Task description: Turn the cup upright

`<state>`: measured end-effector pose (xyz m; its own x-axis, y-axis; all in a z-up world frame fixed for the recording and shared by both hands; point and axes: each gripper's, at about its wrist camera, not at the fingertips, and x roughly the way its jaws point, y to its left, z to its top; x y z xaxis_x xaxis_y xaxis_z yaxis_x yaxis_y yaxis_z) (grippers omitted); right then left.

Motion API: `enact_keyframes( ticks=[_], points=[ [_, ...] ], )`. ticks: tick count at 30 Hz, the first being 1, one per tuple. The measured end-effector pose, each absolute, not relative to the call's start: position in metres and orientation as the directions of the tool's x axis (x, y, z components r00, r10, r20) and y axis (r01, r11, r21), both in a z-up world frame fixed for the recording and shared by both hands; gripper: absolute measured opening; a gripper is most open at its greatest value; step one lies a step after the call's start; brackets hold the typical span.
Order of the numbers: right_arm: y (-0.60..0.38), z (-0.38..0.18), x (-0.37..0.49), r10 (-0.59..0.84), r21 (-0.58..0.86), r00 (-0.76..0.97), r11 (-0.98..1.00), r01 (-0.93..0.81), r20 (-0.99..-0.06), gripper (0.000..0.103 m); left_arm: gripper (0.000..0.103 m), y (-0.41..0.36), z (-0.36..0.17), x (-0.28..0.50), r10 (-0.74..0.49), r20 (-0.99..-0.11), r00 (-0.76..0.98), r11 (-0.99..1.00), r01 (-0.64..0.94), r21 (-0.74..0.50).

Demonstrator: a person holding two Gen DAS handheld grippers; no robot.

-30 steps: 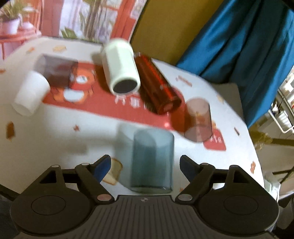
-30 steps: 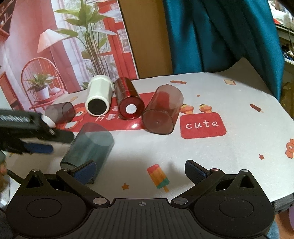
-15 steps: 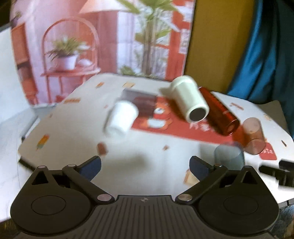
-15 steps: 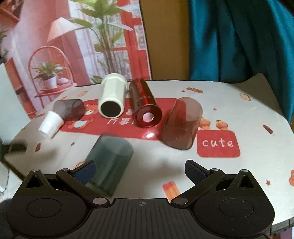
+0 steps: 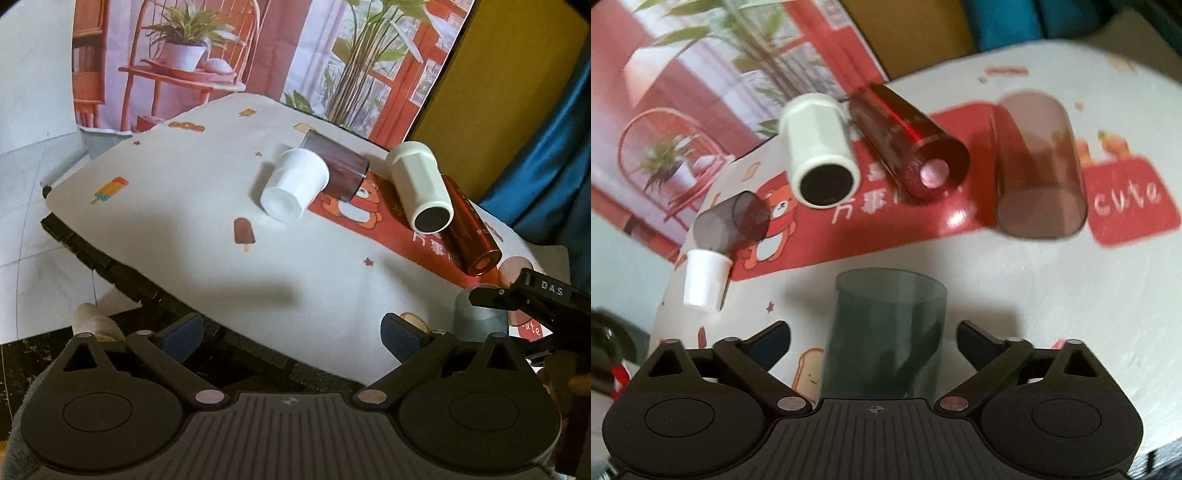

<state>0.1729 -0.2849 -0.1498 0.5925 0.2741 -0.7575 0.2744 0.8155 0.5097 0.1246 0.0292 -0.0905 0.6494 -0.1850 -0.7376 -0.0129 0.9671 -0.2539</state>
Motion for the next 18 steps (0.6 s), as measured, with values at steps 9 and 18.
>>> enact_keyframes(
  ticks=[9,18],
  points=[
    [-0.285,-0.142,0.147,0.292,0.529,0.64,0.821,0.214,-0.711,0.065,0.103,0.038,-0.102,0.124,-0.199,-0.751,0.63,0.955,-0.048,-0.293],
    [-0.292,-0.109,0.119,0.104,0.279,0.735,0.953,0.119,-0.67,0.065,0.103,0.029,-0.099,0.119,-0.194,-0.747,0.636,0.964,-0.016,-0.265]
  ],
)
